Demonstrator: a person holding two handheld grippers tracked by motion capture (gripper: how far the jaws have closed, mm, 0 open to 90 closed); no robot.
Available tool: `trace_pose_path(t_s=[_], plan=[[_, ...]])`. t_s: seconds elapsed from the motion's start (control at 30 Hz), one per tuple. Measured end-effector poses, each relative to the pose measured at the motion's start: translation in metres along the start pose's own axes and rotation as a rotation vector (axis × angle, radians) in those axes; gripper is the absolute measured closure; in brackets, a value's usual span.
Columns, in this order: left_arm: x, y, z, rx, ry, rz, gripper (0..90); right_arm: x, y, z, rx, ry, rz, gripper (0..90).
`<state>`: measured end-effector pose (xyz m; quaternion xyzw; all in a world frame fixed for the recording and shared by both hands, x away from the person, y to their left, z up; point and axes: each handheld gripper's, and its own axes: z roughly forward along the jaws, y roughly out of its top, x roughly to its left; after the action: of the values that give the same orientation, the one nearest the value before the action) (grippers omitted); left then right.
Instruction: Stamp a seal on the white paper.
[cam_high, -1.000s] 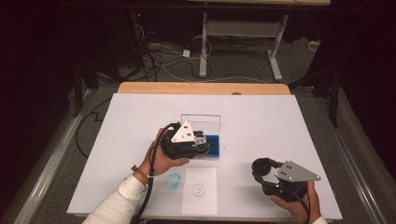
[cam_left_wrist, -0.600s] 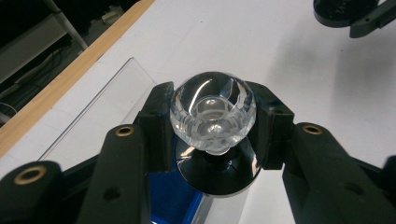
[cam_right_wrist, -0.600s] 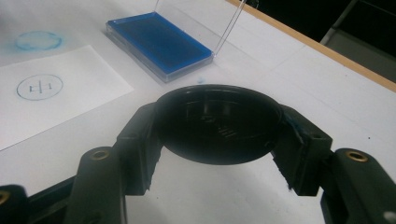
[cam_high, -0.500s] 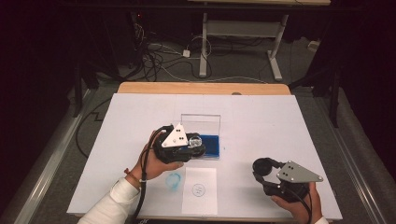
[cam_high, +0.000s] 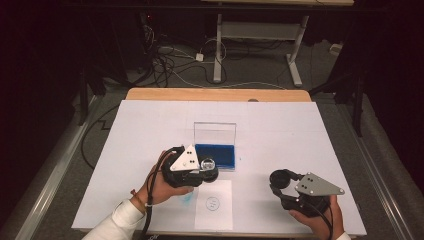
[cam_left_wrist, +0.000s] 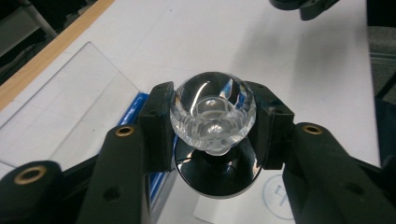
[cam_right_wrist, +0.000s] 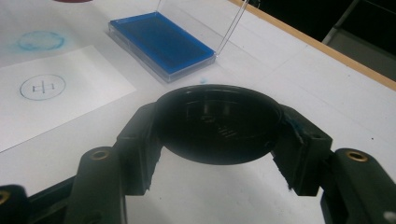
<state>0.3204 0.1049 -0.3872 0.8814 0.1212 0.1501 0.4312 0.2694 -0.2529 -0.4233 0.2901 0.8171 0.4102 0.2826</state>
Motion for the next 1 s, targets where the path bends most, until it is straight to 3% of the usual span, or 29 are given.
trace_pose_path(t_s=[0.33, 0.67, 0.9, 1.0], plan=[[-0.018, -0.006, 0.002, 0.016, -0.053, 0.028, 54.4, 0.002, 0.001, 0.000, 0.002, 0.005, -0.003, 38.6], [-0.031, -0.014, 0.012, 0.042, -0.075, 0.050, 54.4, 0.002, 0.000, 0.002, 0.009, 0.007, -0.002, 38.6], [-0.037, -0.026, 0.022, 0.064, -0.117, 0.019, 54.4, 0.003, 0.000, 0.002, 0.012, 0.005, 0.000, 38.6], [-0.039, -0.031, 0.027, 0.084, -0.117, 0.030, 54.4, 0.003, 0.000, 0.003, 0.016, 0.007, -0.003, 38.6]])
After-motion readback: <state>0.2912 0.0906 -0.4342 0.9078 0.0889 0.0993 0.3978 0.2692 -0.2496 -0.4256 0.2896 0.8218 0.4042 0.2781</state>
